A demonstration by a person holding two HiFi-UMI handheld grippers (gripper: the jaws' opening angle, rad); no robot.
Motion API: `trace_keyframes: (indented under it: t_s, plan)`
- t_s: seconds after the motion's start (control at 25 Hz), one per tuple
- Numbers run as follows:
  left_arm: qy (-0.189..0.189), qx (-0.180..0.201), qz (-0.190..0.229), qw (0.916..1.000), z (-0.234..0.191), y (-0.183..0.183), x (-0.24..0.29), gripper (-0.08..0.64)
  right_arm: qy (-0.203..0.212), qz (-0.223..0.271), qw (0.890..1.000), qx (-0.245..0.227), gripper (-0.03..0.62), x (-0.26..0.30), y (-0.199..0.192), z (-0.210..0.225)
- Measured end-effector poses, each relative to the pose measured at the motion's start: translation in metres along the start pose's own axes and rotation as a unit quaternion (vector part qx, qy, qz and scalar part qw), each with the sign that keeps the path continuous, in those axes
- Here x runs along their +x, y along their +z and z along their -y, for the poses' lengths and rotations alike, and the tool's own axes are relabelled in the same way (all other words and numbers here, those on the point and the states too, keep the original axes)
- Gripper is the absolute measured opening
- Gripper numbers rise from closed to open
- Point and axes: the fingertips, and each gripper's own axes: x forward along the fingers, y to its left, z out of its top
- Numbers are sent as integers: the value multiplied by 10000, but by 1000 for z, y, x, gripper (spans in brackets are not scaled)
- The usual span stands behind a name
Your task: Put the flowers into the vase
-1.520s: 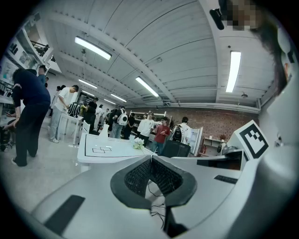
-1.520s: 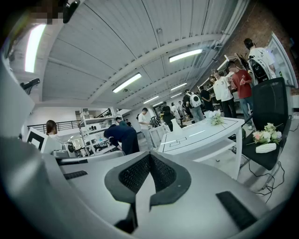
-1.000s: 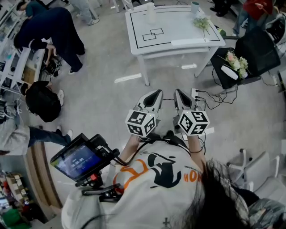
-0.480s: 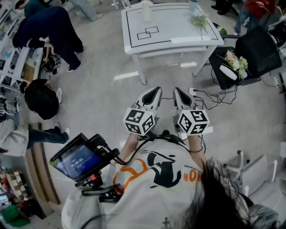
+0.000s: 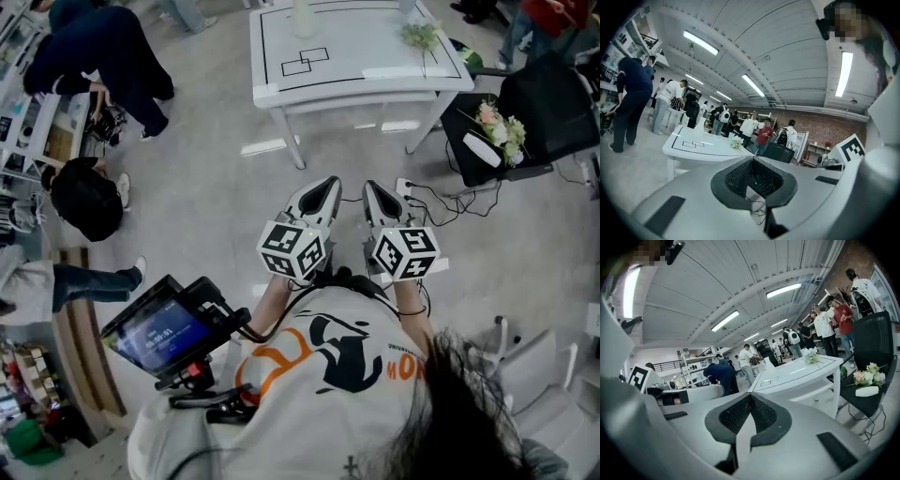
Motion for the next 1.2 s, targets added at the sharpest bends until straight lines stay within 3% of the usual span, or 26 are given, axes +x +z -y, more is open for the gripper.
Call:
trace_keyframes:
  t_s: [0.36,0.84,1.2]
  plan:
    - [-68,470,-134,9988,-31,13,49,12,-105,41,9999,-38,12,45,19,29]
    - [-395,409,-101,9983,-126,77,130,12,-355,11,9993,-106,12,167,73,48]
    - [-565,468,-87,9973,-190,104,171,11,-555,120,9984,-59,12,236,90,60]
